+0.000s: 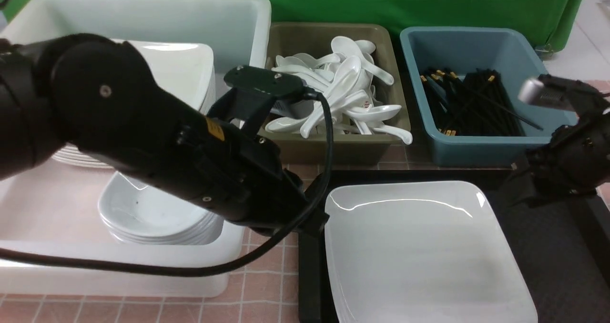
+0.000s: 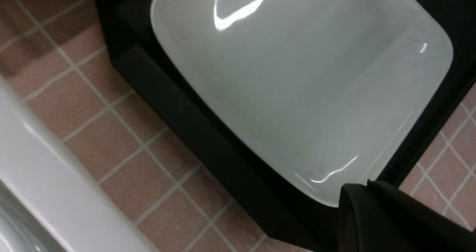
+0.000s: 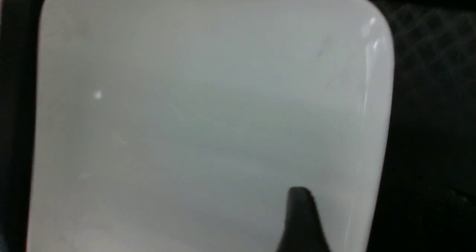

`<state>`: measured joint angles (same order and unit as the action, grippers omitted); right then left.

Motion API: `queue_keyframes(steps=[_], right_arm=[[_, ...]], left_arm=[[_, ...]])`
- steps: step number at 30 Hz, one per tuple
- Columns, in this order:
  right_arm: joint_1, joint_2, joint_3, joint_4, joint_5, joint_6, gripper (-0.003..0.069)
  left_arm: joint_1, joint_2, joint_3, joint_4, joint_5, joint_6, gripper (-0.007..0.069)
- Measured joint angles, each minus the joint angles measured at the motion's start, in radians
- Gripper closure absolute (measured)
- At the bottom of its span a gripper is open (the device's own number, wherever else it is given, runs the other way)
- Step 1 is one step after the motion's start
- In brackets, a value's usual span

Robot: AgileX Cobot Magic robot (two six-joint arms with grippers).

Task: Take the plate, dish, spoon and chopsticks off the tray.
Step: Use the right arm to grab a plate from the dinner plate

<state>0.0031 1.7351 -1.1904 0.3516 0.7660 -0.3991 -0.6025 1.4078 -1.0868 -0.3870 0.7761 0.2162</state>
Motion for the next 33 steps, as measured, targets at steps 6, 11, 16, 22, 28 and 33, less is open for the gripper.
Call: queue_keyframes(steps=[6, 11, 16, 22, 28, 33], right_arm=[[0.000, 0.169, -0.042, 0.016, -0.129, -0.006, 0.0080], [0.005, 0.269, -0.083, 0.038, -0.156, -0.018, 0.0077], [0.038, 0.288, -0.100, 0.044, -0.176, -0.057, 0.0077], [0.070, 0.290, -0.101, 0.040, -0.193, -0.065, 0.0112], [0.080, 0.295, -0.101, 0.043, -0.180, -0.081, 0.0355], [0.070, 0.277, -0.098, 0.040, -0.140, -0.078, 0.0372]], left_arm=[[0.000, 0.001, -0.005, 0.057, -0.016, -0.043, 0.0627], [0.000, 0.001, -0.005, 0.073, -0.016, -0.060, 0.0627], [0.000, 0.001, -0.005, 0.076, -0.018, -0.067, 0.0627], [0.000, 0.001, -0.005, 0.077, -0.018, -0.090, 0.0627], [0.000, 0.001, -0.005, 0.078, -0.018, -0.095, 0.0627], [0.000, 0.001, -0.005, 0.078, -0.018, -0.097, 0.0627]])
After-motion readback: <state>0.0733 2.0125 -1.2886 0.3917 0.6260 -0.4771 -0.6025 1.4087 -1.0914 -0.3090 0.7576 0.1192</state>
